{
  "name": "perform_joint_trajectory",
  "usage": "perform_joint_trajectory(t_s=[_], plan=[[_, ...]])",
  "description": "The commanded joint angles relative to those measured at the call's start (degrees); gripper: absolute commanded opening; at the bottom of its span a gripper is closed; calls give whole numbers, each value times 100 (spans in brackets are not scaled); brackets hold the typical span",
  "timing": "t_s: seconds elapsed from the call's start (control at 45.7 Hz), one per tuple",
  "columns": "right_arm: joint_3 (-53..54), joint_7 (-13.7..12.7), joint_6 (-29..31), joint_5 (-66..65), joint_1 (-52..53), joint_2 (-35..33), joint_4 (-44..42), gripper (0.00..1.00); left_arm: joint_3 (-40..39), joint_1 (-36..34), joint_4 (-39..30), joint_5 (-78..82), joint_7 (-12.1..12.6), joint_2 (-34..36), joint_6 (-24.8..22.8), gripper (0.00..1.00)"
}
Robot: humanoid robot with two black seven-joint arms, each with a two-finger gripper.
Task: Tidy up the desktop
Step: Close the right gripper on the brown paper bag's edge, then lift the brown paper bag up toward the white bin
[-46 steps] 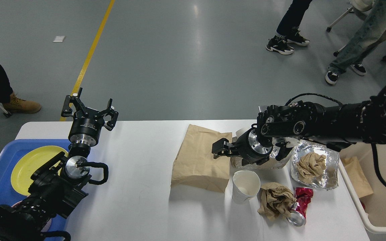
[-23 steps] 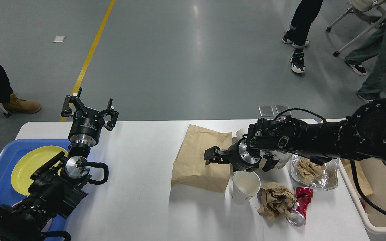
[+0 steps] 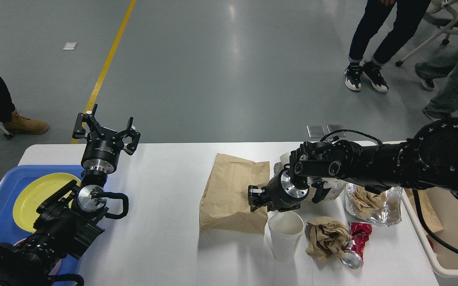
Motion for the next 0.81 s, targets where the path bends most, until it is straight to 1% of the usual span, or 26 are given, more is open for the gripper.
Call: perform_joint_trajectory(t_s=[0.0, 0.263, 0.372, 0.46, 0.525, 0.701, 0.788], plan=[[25, -8, 41, 0, 190, -5, 18, 0, 0, 0, 0, 0, 0, 0, 0, 96], [34, -8, 427, 8, 867, -66, 53, 0, 0, 0, 0, 0, 0, 0, 0, 96], [34, -8, 717, 35, 1218, -145, 176, 0, 0, 0, 0, 0, 0, 0, 0, 96], [34, -8, 1095, 61, 1710, -409, 369, 0, 0, 0, 0, 0, 0, 0, 0, 96], [34, 0, 1534, 79, 2140, -593, 544, 0, 0, 0, 0, 0, 0, 0, 0, 96], [-80, 27, 3168, 79, 3590, -1393, 1019, 0, 0, 0, 0, 0, 0, 0, 0, 96], [-352, 44, 3203, 79, 4302, -1657, 1212, 0, 0, 0, 0, 0, 0, 0, 0, 96]])
